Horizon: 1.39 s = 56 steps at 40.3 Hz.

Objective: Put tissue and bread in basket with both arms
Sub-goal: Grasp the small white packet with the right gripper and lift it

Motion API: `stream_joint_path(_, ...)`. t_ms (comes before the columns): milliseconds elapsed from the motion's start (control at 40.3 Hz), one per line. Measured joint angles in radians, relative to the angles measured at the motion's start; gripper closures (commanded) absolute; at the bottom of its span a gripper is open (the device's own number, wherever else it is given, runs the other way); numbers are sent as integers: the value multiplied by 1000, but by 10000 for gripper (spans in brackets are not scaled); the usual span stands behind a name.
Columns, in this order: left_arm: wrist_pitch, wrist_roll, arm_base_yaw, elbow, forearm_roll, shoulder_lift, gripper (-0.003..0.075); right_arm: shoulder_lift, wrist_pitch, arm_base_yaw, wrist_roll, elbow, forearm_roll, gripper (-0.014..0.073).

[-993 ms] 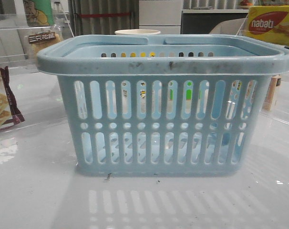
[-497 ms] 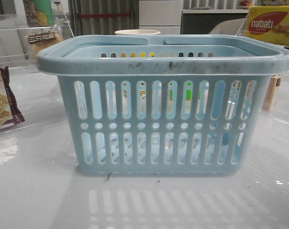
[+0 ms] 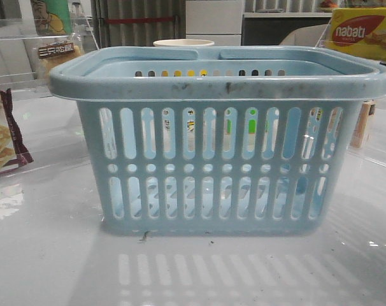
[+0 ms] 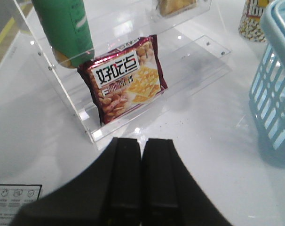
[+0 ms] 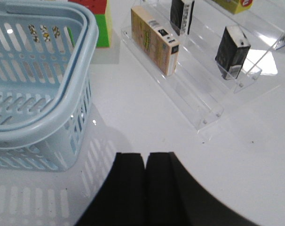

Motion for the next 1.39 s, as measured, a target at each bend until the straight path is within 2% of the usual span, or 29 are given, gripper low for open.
stream_joint_path(149,0,0,0,0,0,59,628,54,7,0,0,0,-42,522)
stream_joint_path(223,0,0,0,0,0,79,586,71,12,0,0,0,-73,472)
stream_joint_path(323,0,0,0,0,0,95,431,87,16,0,0,0,-99,257)
stream_joint_path(372,-2,0,0,0,0,99,309,92,16,0,0,0,-105,139)
stream_joint_path(422,-4,0,-7,0,0,100,225,92,16,0,0,0,-107,52)
stream_joint_path(497,-11,0,-32,0,0,101,174,92,16,0,0,0,-108,-6)
stream_joint_path(794,-48,0,-222,0,0,101,227,97,14,0,2,0,-112,4)
stream_joint_path(919,-51,0,-268,0,0,101,257,135,7,-18,38,-19,-147,4)
stream_joint_path(1241,-53,0,-277,0,0,101,339,420,7,-205,70,-245,-189,4)
stream_joint_path(1390,-55,0,-277,0,0,101,374,576,7,-231,71,-349,-181,4)
